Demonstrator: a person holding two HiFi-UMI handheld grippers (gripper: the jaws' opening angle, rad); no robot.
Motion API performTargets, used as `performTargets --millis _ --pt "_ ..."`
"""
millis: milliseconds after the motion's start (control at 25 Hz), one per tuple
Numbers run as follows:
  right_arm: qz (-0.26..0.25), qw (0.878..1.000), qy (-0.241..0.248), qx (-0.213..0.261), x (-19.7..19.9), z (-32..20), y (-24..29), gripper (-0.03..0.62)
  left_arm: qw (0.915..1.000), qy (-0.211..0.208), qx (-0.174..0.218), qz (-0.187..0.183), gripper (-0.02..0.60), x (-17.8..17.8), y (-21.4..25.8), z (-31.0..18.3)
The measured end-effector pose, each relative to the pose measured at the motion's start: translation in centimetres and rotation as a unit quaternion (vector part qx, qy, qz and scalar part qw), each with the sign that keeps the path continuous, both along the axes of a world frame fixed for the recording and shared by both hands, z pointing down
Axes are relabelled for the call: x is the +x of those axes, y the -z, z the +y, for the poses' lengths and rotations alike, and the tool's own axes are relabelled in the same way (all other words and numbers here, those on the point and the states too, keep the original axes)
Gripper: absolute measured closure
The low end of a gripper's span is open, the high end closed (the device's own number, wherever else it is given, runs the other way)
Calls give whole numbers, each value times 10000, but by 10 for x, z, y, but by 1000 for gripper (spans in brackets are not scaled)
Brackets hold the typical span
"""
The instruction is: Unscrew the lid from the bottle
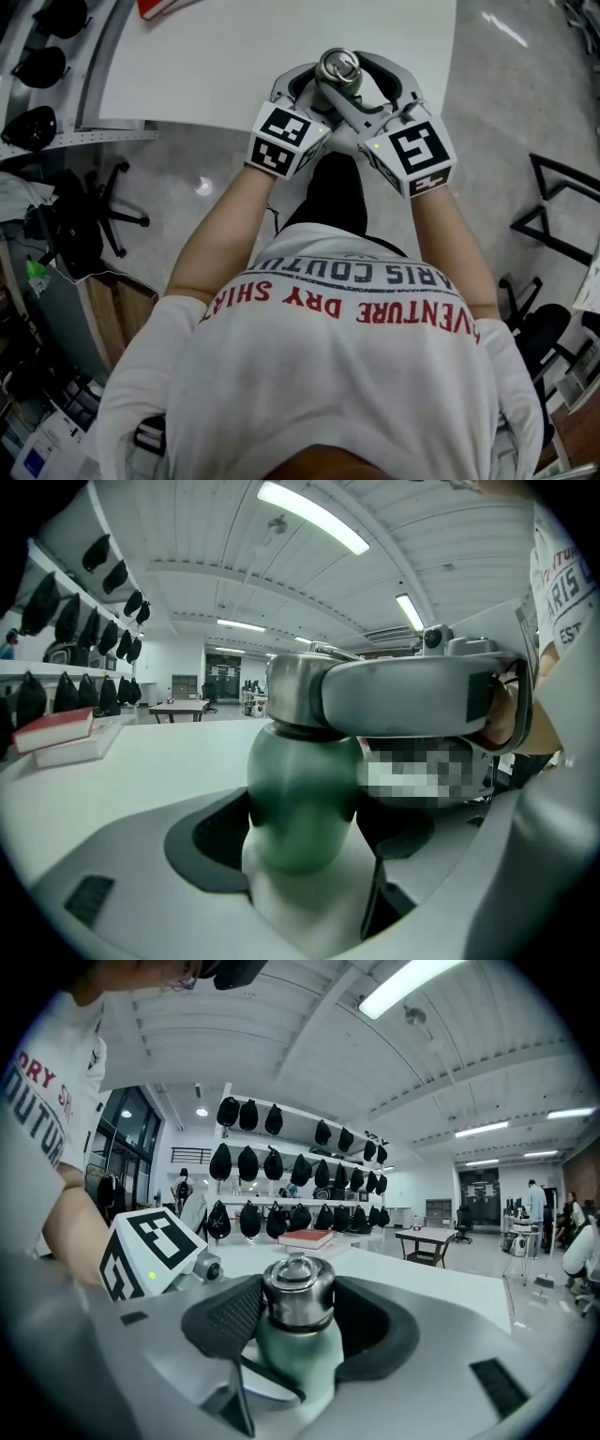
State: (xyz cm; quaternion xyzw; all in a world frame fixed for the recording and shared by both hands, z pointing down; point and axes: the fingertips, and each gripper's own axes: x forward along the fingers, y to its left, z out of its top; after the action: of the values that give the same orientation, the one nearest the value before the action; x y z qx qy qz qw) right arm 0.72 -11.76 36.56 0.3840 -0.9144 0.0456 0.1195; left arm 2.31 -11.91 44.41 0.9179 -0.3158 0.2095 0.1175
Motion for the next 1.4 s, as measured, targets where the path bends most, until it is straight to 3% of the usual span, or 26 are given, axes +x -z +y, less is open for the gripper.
performTargets --millis 560,1000,1400 --pt "176 9987 448 140 -3 0 1 361 9998 -187 -60 9 212 -1 1 -1" --pt "315 9924 1187 -50 -7 -2 -2 360 9931 -1146 -169 -156 212 -3 -2 -1" --pt "556 9778 2007 -219 -5 -3 -2 361 9718 -2300 -292 -424 212 1 -2 0"
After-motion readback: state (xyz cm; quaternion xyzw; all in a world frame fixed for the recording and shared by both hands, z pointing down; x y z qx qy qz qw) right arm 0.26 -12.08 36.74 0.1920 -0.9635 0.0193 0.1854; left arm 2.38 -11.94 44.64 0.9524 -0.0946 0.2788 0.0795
